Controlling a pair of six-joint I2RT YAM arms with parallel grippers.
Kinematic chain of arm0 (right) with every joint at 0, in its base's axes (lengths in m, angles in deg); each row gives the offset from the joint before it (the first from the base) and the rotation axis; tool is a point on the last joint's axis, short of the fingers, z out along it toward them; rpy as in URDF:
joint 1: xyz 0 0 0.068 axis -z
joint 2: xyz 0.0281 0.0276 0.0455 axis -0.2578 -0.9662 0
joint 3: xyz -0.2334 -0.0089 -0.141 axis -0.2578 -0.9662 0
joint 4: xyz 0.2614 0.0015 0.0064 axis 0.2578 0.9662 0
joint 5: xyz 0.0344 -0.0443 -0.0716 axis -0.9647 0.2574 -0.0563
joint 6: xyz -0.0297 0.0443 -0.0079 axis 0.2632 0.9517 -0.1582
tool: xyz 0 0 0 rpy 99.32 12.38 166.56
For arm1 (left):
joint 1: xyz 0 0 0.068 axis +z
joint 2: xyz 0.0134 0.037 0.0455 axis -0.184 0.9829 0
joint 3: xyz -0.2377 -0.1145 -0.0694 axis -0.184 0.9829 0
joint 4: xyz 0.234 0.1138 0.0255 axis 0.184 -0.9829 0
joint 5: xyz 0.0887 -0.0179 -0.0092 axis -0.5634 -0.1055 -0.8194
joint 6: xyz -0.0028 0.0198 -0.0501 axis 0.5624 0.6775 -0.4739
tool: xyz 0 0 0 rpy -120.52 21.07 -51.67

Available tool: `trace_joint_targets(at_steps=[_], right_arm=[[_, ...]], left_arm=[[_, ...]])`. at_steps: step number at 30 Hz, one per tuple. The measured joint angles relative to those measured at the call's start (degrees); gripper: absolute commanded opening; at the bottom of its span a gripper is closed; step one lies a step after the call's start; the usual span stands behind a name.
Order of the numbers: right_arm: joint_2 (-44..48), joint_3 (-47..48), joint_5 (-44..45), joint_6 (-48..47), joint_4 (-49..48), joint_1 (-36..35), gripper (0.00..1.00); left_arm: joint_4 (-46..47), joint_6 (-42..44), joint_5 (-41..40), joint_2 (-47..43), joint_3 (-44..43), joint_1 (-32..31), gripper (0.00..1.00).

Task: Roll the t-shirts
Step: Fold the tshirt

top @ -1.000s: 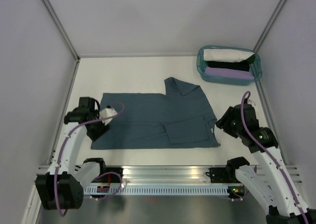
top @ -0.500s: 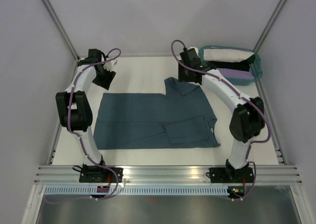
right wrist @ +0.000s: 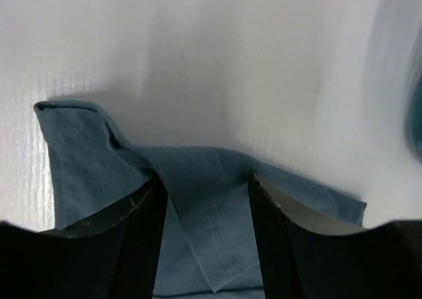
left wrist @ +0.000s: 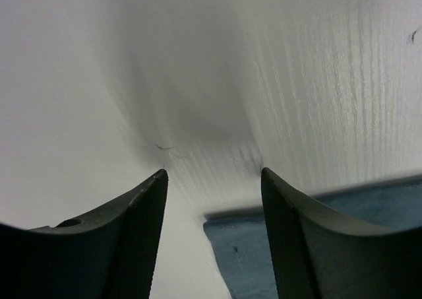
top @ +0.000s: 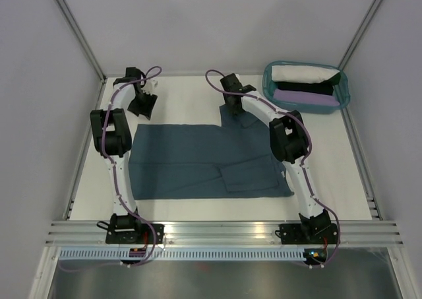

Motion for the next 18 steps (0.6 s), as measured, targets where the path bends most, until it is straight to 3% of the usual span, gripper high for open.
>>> trace_joint_targets(at_steps=[5,6,7,13,18], right_arm=[[-0.72,0.20,1.01,-0.42,-0.15,0.13,0.53],[-0.74,0.17,0.87,-0.39,-0.15,0.20,0.49],[-0.74,0.15,0.79,-0.39,-0.20,0.26,0.38],[-0.74,-0.04,0.46,-0.35,-0.50,0.83,0.08],[-0.57,-0.81,-0.26,0.02,-0.70,1.20,0.02]], left_arm=[[-1.73,-0.04,4.11,0.68,-0.13,0.39,0.60],[-2.14,0.04,4.68,0.42,0.26,0.42,0.60],[-2.21,0.15,5.22,-0.02,0.94,0.42,0.60],[-4.35,0.76,8.59,-2.05,2.91,0.83,0.66],[-4.83,4.46,8.83,-6.75,5.64,1.22,0.68]])
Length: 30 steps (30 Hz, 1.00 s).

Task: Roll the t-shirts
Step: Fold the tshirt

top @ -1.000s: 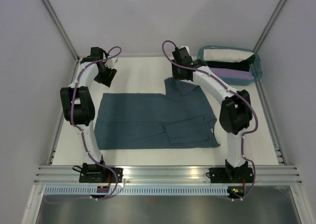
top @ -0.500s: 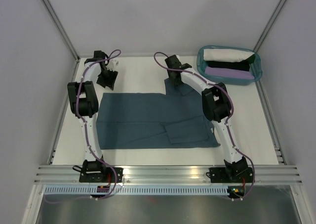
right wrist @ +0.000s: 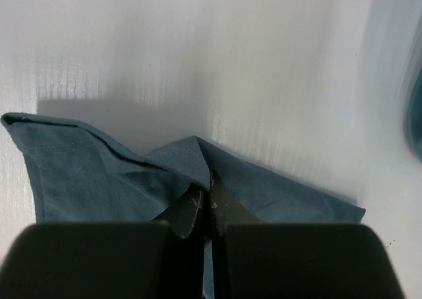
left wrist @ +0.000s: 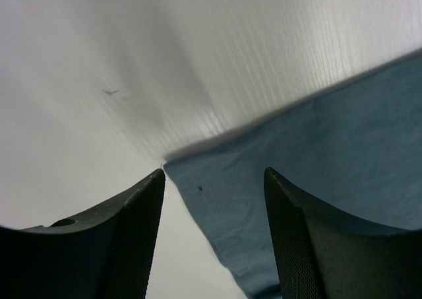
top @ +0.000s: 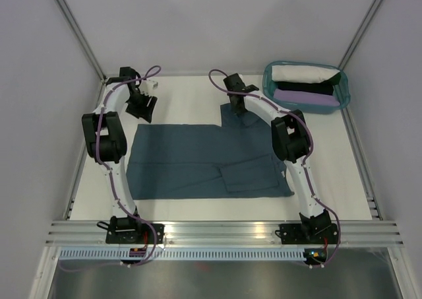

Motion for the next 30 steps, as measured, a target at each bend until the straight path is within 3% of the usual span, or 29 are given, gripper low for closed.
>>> trace_joint_targets(at_steps=[5,11,14,20,24,30], right_arm=[[1.46,-1.40,-1.05,-0.24,-0.13,0.02,0.00],[3.48,-1.60,-1.62,-0.46,-0.07,0.02,0.00],[5.03,-2.91,-1.70,-0.46,-0.35,0.02,0.00],[7.96,-7.45,-1.77,-0.96,-0.96,0.02,0.00],[8.13,-7.74,-1.64,-1.51,-1.16,0.02,0.00],[10.05,-9.84,-0.33,-2.05,-1.55,0.02,0.00]], left_arm=[[-0.20,3.98,-0.11,-3.87,3.96,0.70,0.69],[-0.87,4.96,-2.49,-0.11,3.28,1.60,0.69],[-1.49,4.57,-3.56,3.72,0.00,2.03,0.61],[-1.22,5.44,-1.29,3.41,0.90,2.14,0.35],[-1.44,5.77,-0.87,2.86,1.86,2.21,0.03],[-2.23,5.90,1.79,2.25,1.95,2.25,0.02]])
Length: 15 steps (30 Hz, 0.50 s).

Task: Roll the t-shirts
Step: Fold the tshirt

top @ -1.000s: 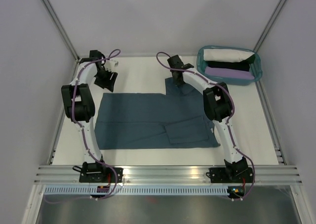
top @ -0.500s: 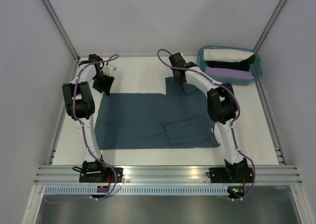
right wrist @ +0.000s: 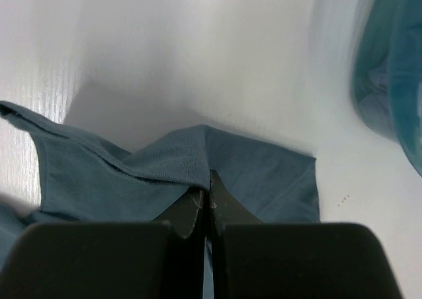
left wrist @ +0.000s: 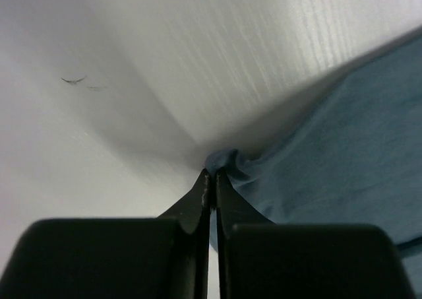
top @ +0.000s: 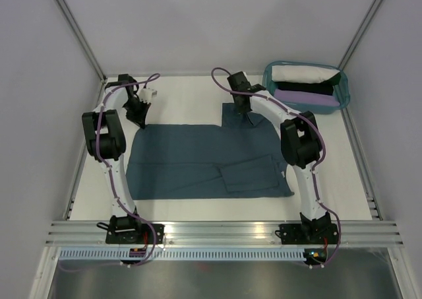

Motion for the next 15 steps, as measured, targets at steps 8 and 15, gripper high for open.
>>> trace_joint_targets(at_steps=[8,15], right_arm=[[14.21,-14.84,3.98,0.90,-0.31,-0.28,0.00],[26.43,-27.41,7.76,3.45,1.33,-2.38,0.00]], left_arm=[[1.92,1.92,0.28,-9.11,5.11,0.00,0.02],[6.93,4.42,-3.17,-18.34,14.43,-0.15,0.02]])
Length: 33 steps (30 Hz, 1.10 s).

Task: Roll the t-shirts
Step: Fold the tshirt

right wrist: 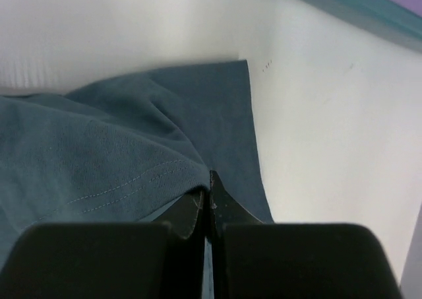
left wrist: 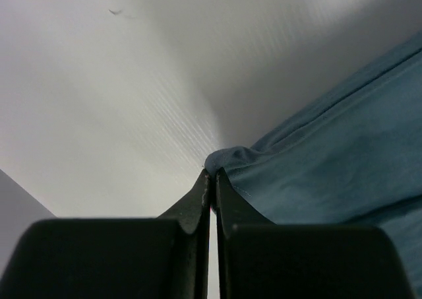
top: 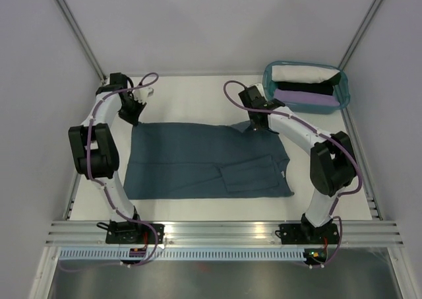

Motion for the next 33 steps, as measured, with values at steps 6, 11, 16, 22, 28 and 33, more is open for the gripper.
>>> trace_joint_targets(at_steps=[6,11,16,22,28,33], right_arm=[[4.55,-6.49,3.19,2.89,3.34,-4.24,0.00],[9.42,-11.34,2.32,5.09,6.58,-4.63,0.00],[13.55,-14.27,1.38,6.93,7.08,-4.83,0.00],[14.80,-18.12,-0.63,9.94,8.00,-6.69,0.00],[14.80,-22.62,-2.84,14.08,9.55,-7.76,0.00],[14.71,-23.80,-4.04,15.89,11.45,-8.72,0.00]], left_arm=[[7.52,2.86,-2.86,-9.35,15.78,-0.20,0.03],[15.04,7.41,-3.43,-19.80,28.96,-0.39,0.03],[20.63,11.39,-3.48,-25.75,37.16,-0.44,0.03],[25.00,13.07,-4.13,-25.51,40.46,-0.39,0.04],[26.69,13.35,-4.09,-25.18,41.29,-0.02,0.04],[26.77,13.97,-4.09,-24.09,42.38,0.00,0.04]])
